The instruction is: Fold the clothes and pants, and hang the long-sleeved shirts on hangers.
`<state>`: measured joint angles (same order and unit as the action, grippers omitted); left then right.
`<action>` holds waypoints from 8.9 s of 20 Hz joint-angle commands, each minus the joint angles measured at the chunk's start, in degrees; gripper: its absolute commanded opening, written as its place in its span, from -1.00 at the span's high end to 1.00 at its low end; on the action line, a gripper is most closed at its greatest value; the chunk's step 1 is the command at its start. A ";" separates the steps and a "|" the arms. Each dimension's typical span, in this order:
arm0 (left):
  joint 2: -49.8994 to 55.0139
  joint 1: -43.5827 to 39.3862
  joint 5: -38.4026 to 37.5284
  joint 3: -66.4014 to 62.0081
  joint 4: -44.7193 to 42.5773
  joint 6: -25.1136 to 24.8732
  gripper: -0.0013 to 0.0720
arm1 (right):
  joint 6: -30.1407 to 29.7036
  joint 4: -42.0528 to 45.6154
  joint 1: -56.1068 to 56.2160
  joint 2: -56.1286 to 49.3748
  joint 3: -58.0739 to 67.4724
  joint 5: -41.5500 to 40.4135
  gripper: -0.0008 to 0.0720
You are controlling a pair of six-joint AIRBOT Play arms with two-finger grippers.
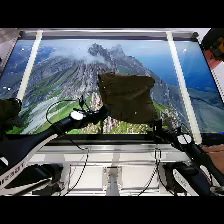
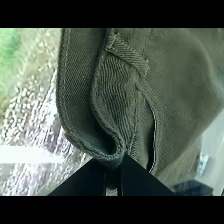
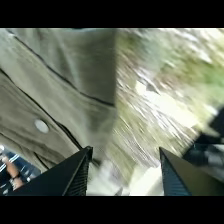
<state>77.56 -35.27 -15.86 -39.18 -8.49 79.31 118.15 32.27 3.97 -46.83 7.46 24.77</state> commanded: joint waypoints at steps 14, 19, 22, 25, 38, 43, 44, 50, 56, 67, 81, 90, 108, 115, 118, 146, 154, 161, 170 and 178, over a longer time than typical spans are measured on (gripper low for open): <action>-0.48 -0.59 -1.27 -0.07 -0.04 -1.36 0.87 | -2.23 1.11 0.55 -8.59 3.69 -9.33 0.52; -2.27 -0.59 -0.72 -0.15 -0.04 -7.52 0.88 | -4.11 5.68 0.55 -3.61 6.75 -7.02 0.93; -7.74 1.11 0.44 -3.32 -0.11 -16.59 0.88 | -9.64 9.99 0.55 1.73 14.34 -1.11 0.94; -11.65 4.24 -1.38 -12.96 -7.06 -18.71 0.89 | -12.79 15.85 0.55 3.23 28.68 5.46 0.94; -9.79 7.30 0.66 -39.10 -15.13 -18.71 0.88 | -15.89 28.11 -2.91 -21.31 92.67 23.52 0.94; -5.27 7.32 3.87 -39.10 -15.06 -18.69 0.88 | -15.89 28.04 -2.89 -25.16 98.90 25.86 0.94; -4.28 7.28 6.56 -39.10 -15.04 -18.69 0.88 | -16.02 28.11 -2.86 -26.32 98.90 25.14 0.94; 2.10 7.74 18.71 -40.87 -13.40 -18.69 0.88 | -20.13 27.34 -2.84 -34.58 99.21 5.53 0.94; 13.68 9.66 16.17 -54.64 -14.05 -18.71 0.88 | -20.35 26.34 -2.71 -43.08 102.03 -0.52 0.94; 19.89 17.33 -12.61 -58.51 -22.56 -14.99 0.89 | -20.24 32.89 -2.84 -46.93 101.37 22.45 0.95; -3.74 12.41 -24.52 -26.82 -52.85 5.86 0.89 | -15.85 36.70 1.20 -15.26 60.41 32.70 0.94; -23.47 7.45 -30.99 -7.89 -52.83 15.87 0.89 | -9.68 38.62 2.58 -0.55 43.91 48.92 0.94; -26.56 -2.43 -34.23 -7.78 -73.42 39.45 0.88 | -15.23 38.49 2.58 -1.31 45.59 45.48 0.94; -23.91 -0.11 -17.99 -7.82 -73.57 42.88 0.88 | -22.25 39.39 2.58 -18.53 66.40 41.81 0.94; -23.04 2.10 -11.65 -7.85 -73.57 42.88 0.88 | -23.61 39.36 2.58 -24.00 74.38 41.79 0.94; -12.41 15.21 31.23 -7.89 -74.86 42.82 0.75 | -25.59 42.12 0.11 -47.34 86.42 27.82 0.94; -37.24 15.80 -5.55 -7.89 -85.99 37.62 0.88 | -63.63 -12.04 -20.15 -47.19 74.16 60.33 0.95; -49.13 15.61 -8.87 -7.89 -86.01 37.22 0.88 | -51.21 0.61 -21.75 -47.17 61.42 43.60 -0.92; -49.42 15.61 -8.85 -7.89 -86.01 37.18 0.88 | -42.86 3.65 -15.39 -51.34 64.57 43.85 -0.99; -49.53 15.61 -8.87 -7.89 -86.01 34.58 0.88 | -40.17 4.07 -15.28 -58.42 69.92 51.63 -0.99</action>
<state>28.10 -19.62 -24.71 -47.03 -94.50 114.80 76.66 36.14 -11.44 -103.22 76.12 74.00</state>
